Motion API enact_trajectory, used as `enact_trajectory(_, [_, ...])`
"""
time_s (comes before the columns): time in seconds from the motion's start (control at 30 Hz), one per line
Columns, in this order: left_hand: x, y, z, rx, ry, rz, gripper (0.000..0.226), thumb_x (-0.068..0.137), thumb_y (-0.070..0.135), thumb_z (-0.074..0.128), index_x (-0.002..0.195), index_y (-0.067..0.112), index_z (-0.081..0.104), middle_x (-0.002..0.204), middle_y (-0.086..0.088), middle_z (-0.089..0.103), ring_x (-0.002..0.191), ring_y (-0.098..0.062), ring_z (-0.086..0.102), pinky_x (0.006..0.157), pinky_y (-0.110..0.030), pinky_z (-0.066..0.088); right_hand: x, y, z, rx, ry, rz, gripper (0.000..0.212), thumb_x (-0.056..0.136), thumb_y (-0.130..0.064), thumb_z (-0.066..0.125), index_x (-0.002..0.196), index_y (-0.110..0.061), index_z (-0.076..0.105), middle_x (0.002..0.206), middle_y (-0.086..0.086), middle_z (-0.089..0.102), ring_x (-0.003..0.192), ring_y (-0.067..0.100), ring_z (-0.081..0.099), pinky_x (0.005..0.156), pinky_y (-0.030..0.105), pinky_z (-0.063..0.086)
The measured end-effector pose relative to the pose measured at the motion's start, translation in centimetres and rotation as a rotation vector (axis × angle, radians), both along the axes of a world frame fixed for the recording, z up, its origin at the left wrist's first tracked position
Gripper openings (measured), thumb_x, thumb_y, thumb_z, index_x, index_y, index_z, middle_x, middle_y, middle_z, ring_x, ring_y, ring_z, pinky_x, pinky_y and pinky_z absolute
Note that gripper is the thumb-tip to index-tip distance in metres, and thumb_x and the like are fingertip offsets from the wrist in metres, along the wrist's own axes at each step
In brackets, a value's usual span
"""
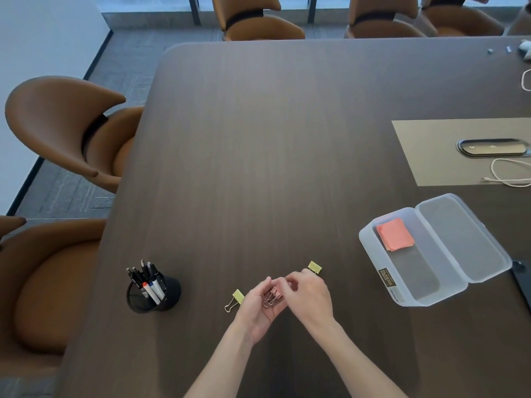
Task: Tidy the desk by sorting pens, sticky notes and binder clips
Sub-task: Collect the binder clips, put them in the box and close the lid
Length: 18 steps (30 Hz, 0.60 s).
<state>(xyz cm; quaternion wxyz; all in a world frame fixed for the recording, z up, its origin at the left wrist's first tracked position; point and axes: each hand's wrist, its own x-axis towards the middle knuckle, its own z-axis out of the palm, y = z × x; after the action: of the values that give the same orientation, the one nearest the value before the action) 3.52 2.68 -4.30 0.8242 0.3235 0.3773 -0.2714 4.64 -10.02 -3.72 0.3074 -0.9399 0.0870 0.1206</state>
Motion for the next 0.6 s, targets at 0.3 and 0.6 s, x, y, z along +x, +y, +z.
enact_trajectory(0.3, [0.6,0.3,-0.5,0.046,0.006,0.047,0.023,0.098,-0.004,0.051,0.113,-0.017,0.064,0.106,-0.030,0.070,0.098,-0.040,0.074,0.083,-0.040,0.063,3.8,-4.9,-4.6,-0.314,0.118,0.018,0.018,0.093,-0.022,0.059,0.110,-0.015,0.062,0.110,0.006,0.054,0.099,0.025,0.056,0.070,0.034,0.047])
enact_trajectory(0.6, [0.8,0.7,-0.7,0.053,0.024,0.093,0.024,0.096,-0.004,0.054,0.115,-0.015,0.064,0.107,-0.028,0.069,0.097,-0.038,0.073,0.085,-0.042,0.062,4.8,-6.1,-5.7,-0.126,0.229,-0.082,0.023,0.089,-0.006,0.053,0.089,-0.020,0.070,0.095,0.001,0.060,0.080,0.022,0.055,0.069,0.031,0.043])
